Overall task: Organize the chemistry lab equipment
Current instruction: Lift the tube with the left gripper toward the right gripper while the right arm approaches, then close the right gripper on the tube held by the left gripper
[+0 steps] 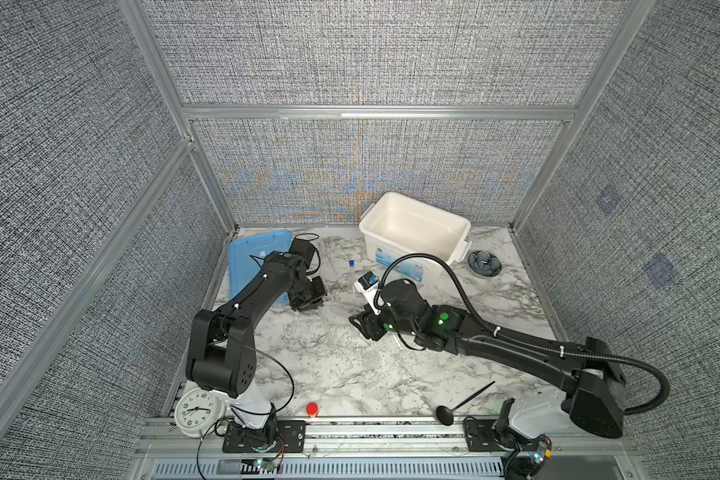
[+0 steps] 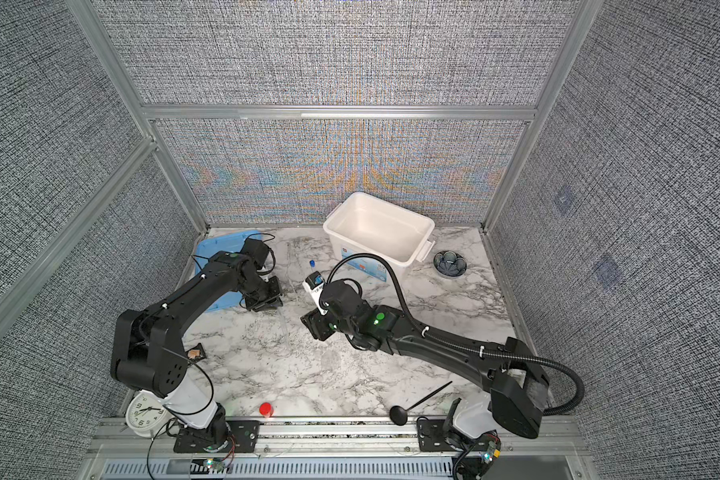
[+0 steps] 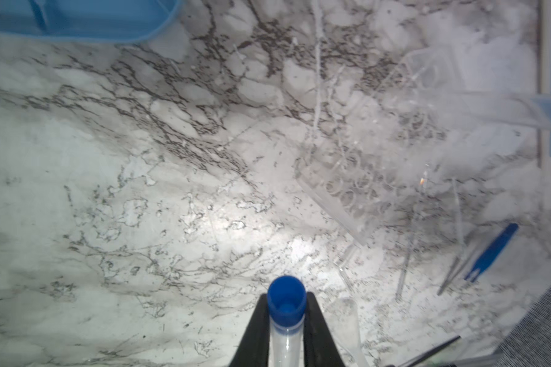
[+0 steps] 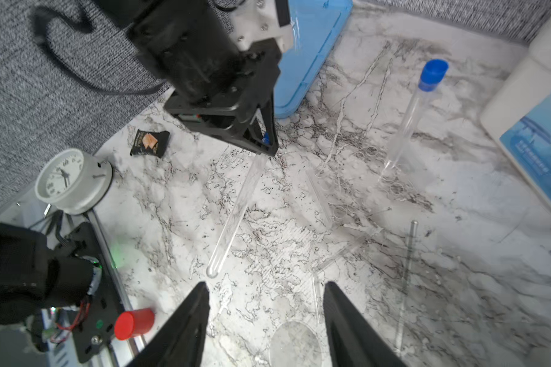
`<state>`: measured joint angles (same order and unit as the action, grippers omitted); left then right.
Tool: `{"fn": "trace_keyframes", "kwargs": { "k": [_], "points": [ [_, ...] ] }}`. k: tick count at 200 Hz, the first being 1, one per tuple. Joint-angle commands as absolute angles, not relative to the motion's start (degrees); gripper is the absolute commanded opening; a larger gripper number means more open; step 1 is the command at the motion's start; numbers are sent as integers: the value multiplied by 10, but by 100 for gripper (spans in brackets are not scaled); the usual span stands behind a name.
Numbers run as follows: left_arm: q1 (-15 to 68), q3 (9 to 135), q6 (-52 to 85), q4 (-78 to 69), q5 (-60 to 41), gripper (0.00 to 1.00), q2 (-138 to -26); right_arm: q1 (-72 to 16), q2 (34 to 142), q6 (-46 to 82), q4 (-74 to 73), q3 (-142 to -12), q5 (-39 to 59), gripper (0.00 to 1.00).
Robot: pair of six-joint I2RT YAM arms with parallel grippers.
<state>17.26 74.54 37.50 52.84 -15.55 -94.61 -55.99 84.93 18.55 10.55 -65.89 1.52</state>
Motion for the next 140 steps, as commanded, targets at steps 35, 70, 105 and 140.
{"fn": "trace_keyframes", "kwargs": {
  "k": [35,70,105,140],
  "points": [
    [172,749,353,537,-254,17,-899,-521,950,328,165,-756,185,60],
    [172,746,348,539,-287,17,-879,-492,991,343,161,-774,260,60],
    [174,712,357,512,-295,17,-857,-482,1003,356,103,-771,341,56],
    [173,695,364,494,-304,17,-849,-479,1034,368,109,-787,338,48]
  ]
}}
